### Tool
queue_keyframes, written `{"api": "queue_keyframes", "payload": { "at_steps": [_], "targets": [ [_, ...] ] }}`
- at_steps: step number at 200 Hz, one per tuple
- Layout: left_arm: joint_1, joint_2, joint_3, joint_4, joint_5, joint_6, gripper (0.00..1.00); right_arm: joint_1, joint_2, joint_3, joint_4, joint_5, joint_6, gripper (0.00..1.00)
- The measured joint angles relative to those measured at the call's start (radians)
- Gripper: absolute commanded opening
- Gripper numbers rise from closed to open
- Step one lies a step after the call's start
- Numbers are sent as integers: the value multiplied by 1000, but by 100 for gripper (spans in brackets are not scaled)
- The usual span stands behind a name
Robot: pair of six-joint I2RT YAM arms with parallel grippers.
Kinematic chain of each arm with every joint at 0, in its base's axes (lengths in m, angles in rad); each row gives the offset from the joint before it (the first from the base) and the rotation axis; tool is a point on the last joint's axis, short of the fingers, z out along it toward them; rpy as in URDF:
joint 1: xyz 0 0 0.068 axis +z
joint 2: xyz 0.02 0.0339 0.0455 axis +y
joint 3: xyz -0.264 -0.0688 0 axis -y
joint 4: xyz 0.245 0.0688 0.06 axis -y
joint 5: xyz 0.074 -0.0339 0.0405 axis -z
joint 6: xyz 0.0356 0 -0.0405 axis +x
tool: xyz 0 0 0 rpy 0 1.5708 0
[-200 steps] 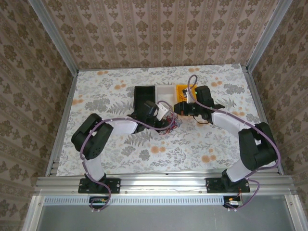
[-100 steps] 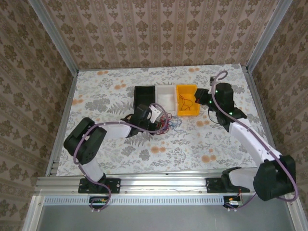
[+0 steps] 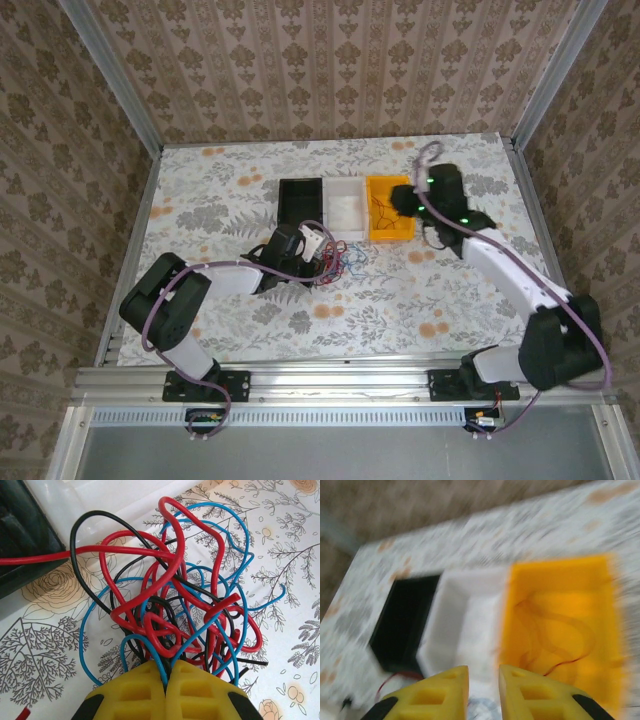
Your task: Untangle the cables
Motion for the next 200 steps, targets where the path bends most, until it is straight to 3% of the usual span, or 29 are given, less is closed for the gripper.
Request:
{"api": "queue_keyframes", "payload": {
  "at_steps": [26, 51, 130, 200],
  "targets": [
    [-2, 0, 6, -5, 18, 16, 0, 129, 162, 53, -85, -134, -76, 38],
    [-9, 0, 6, -7, 47, 45, 0, 192, 267, 92, -155, -191, -131, 41],
    [18, -14, 6, -106, 198, 164, 0, 197, 397, 207, -236, -246, -214, 45],
    [75, -16, 11, -149, 286, 232, 0, 199, 428, 185, -269, -372, -282, 45]
  ]
}}
